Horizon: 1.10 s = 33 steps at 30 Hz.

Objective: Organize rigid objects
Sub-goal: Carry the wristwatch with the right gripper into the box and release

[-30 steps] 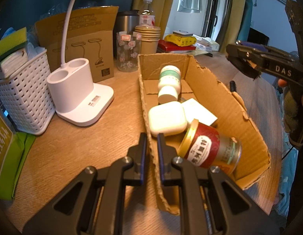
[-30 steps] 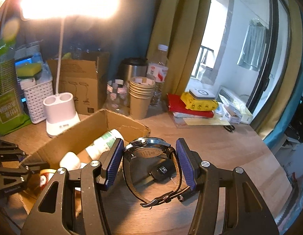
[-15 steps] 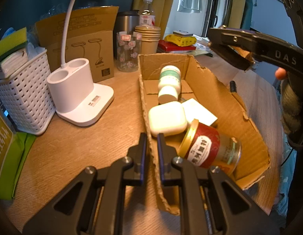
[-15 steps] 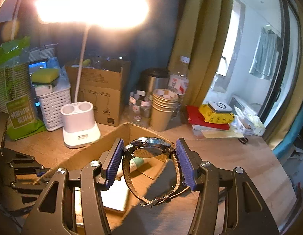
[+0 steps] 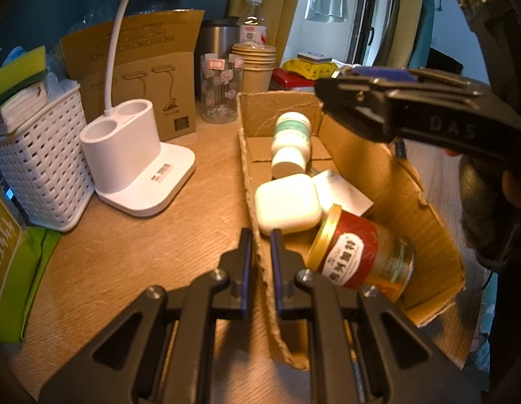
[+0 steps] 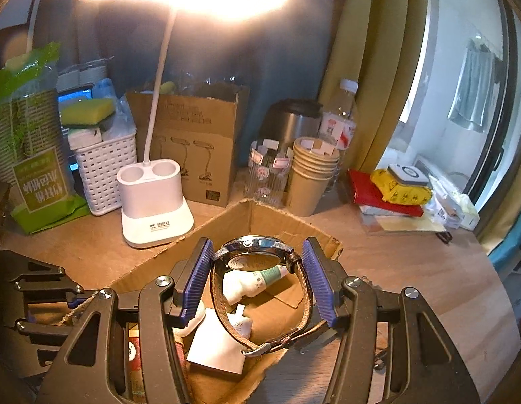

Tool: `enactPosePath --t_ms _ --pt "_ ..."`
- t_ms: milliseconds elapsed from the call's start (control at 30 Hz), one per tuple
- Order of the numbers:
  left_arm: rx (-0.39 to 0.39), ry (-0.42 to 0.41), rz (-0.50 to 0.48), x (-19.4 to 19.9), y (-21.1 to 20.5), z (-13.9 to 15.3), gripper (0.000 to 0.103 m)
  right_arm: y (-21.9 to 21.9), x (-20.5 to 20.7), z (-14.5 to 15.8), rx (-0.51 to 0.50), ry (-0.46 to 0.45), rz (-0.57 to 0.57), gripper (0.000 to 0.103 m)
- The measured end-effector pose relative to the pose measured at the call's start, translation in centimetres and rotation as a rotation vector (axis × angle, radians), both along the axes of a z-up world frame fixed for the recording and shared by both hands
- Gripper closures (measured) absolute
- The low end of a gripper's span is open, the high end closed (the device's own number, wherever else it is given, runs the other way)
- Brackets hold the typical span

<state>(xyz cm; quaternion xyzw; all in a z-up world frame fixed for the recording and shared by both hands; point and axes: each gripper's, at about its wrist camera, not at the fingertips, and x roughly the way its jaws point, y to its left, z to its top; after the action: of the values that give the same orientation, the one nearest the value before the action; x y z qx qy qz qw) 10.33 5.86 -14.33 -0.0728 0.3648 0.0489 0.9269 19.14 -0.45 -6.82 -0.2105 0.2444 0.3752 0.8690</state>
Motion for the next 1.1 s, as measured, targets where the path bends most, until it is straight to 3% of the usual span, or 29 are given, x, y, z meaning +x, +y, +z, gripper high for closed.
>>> enactPosePath --t_ms 200,533,833,1100 --pt "0.000 0.000 0.000 0.0 0.0 0.0 0.091 0.5 0.8 -1.5 -0.032 0.062 -0.008 0.045" --pt "-0.004 0.001 0.001 0.0 0.0 0.0 0.091 1.7 1.3 -3.3 -0.181 -0.019 -0.071 0.052" --pt "-0.004 0.000 0.001 0.1 0.0 -0.1 0.091 1.5 1.2 -3.5 -0.164 -0.012 -0.063 0.052" --pt "-0.004 0.000 0.001 0.1 0.0 -0.1 0.091 0.4 0.6 -1.7 -0.102 -0.044 -0.074 0.051"
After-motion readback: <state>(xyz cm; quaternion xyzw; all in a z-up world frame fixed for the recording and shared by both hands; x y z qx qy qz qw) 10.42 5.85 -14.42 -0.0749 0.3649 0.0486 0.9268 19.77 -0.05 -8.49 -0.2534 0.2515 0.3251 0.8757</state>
